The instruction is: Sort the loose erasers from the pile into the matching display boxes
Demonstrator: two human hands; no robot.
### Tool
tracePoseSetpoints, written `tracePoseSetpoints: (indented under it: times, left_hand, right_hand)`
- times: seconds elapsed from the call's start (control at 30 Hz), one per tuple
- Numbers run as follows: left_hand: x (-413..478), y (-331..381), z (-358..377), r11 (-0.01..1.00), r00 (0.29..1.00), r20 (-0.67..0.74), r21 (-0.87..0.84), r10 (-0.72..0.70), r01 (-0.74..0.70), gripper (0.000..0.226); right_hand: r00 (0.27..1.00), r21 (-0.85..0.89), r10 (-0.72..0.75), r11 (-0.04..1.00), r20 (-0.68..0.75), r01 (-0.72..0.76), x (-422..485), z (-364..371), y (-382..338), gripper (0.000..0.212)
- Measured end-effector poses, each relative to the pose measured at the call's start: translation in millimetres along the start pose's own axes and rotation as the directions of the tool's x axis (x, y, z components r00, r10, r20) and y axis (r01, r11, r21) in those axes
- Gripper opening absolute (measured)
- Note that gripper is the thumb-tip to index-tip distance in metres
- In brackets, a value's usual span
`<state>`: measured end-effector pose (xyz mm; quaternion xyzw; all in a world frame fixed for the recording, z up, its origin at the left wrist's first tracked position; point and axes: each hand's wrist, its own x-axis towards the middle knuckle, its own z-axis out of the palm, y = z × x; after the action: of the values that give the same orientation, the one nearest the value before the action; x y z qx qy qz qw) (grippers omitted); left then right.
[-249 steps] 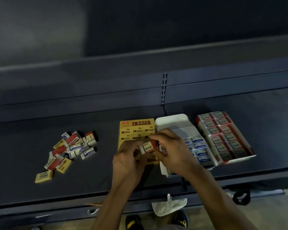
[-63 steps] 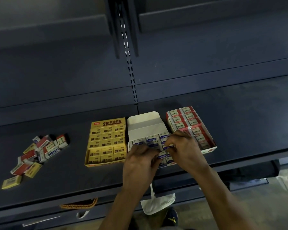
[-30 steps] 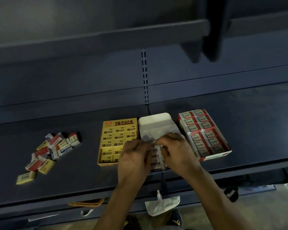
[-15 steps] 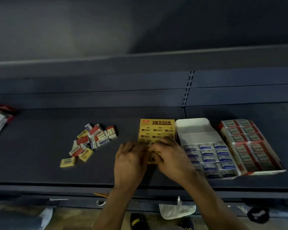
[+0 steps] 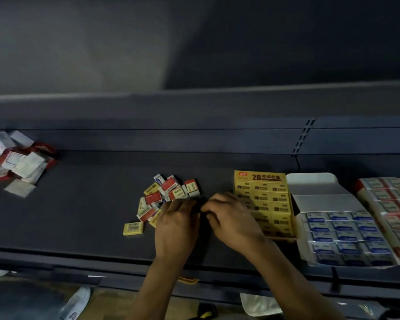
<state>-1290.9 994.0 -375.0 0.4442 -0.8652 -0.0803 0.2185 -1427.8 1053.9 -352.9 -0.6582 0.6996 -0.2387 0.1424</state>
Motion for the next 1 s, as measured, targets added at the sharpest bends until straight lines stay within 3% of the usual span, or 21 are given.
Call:
tracePoseSetpoints:
  times: [0.13, 0.33, 0.63, 0.83, 1.0]
  left_hand:
    - [5.4, -22.7, 4.0, 0.998, 0.996, 0.086, 0.059, -0.027, 0.022, 0.035]
    - [6.2, -35.4, 6.0, 0.999, 0.994, 0.107, 0.051, -0.007, 0.001, 0.035]
    - [8.1, -44.2, 2.3, 0.999, 0.998, 0.050, -0.035, 0.031, -0.029, 0.019]
    - [9.8, -45.7, 6.9, 1.000, 0.999, 0.040, -0.021, -0.001, 0.001, 0.028]
    - [11.1, -44.5, 6.0, 0.999, 0.998, 0.045, -0.030, -0.034, 0.036, 0.020]
  right_hand:
    - [0.999, -0.019, 0.033, 0.999, 0.008, -0.032, 21.2, 10.2, -8.4, 0.034]
    - [0.985, -0.110, 0.066, 0.993, 0.159, -0.049, 44.5, 18.9, -12.7, 0.063]
    - [0.985, -0.249, 0.127, 0.964, 0.113, -0.095, 43.7, 17.9, -13.3, 0.047]
    - [0.969, -0.220, 0.136, 0.971, 0.204, -0.090, 48.1, 17.3, -11.5, 0.070]
    - [0.977, -0.277, 0.148, 0.956, 0.155, -0.101, 45.9, 19.6, -8.9, 0.048]
